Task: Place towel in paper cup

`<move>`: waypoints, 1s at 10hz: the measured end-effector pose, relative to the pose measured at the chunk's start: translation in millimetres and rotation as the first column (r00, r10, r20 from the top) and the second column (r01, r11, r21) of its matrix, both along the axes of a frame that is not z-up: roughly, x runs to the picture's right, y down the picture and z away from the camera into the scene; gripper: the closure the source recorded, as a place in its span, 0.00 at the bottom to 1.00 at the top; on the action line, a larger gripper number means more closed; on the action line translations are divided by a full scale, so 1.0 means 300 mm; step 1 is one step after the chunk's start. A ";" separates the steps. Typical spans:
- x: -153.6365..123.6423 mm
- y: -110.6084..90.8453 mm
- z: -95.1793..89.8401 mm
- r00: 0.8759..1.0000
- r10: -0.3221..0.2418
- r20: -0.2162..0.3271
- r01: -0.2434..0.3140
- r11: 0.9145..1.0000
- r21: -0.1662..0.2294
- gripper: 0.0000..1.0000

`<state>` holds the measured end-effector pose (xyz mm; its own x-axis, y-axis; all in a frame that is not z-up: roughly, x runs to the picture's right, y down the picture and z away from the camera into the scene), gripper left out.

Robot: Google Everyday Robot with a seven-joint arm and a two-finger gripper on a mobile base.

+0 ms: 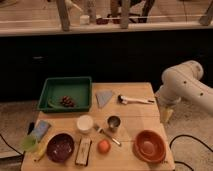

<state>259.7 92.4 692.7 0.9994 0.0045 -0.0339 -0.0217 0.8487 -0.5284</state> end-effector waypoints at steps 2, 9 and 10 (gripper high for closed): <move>-0.077 -0.033 0.021 1.000 -0.018 0.012 0.018 1.000 0.009 0.20; -0.299 -0.133 0.079 0.994 -0.089 0.059 0.087 0.996 0.038 0.20; -0.316 -0.145 0.090 0.993 -0.099 0.065 0.096 0.995 0.041 0.20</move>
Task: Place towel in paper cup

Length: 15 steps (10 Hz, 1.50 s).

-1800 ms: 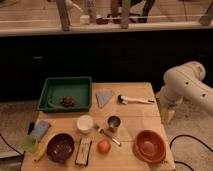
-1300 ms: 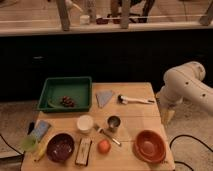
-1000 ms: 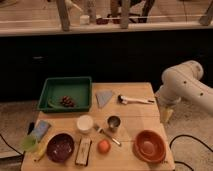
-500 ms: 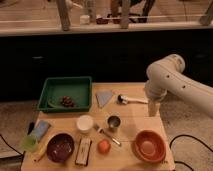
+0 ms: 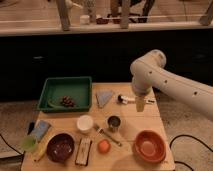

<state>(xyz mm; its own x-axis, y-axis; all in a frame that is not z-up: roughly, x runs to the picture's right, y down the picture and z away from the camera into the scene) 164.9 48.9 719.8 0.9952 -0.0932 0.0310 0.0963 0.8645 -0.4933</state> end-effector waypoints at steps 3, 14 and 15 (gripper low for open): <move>-0.097 -0.023 0.030 1.000 -0.021 0.017 0.021 1.000 0.006 0.20; -0.260 -0.081 0.149 0.995 -0.075 0.064 0.074 0.997 0.016 0.20; -0.265 -0.089 0.158 0.995 -0.076 0.068 0.074 0.997 0.021 0.20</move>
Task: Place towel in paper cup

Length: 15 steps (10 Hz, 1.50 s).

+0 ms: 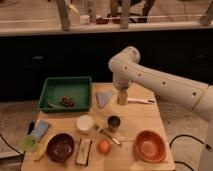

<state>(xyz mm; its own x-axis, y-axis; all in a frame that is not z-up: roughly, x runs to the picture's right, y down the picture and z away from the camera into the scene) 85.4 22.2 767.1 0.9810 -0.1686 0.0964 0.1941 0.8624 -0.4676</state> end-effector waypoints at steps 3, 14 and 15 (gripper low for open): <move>-0.022 -0.010 0.027 1.000 -0.004 0.012 0.004 1.000 0.002 0.20; -0.067 -0.040 0.133 0.998 -0.016 0.061 0.015 1.000 0.013 0.20; -0.074 -0.042 0.143 0.998 -0.019 0.067 0.018 1.000 0.014 0.20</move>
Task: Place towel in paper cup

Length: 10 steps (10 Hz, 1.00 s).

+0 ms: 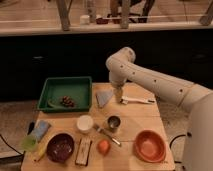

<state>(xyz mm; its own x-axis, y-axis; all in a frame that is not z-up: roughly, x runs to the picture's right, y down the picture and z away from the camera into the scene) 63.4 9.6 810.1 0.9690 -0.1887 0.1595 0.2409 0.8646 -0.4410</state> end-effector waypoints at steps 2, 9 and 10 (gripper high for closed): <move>-0.009 0.002 0.020 1.000 -0.005 0.008 0.005 1.000 0.000 0.20; -0.041 0.005 0.094 0.999 -0.023 0.042 0.023 1.000 0.004 0.20; -0.045 0.006 0.109 0.998 -0.026 0.048 0.026 1.000 0.005 0.20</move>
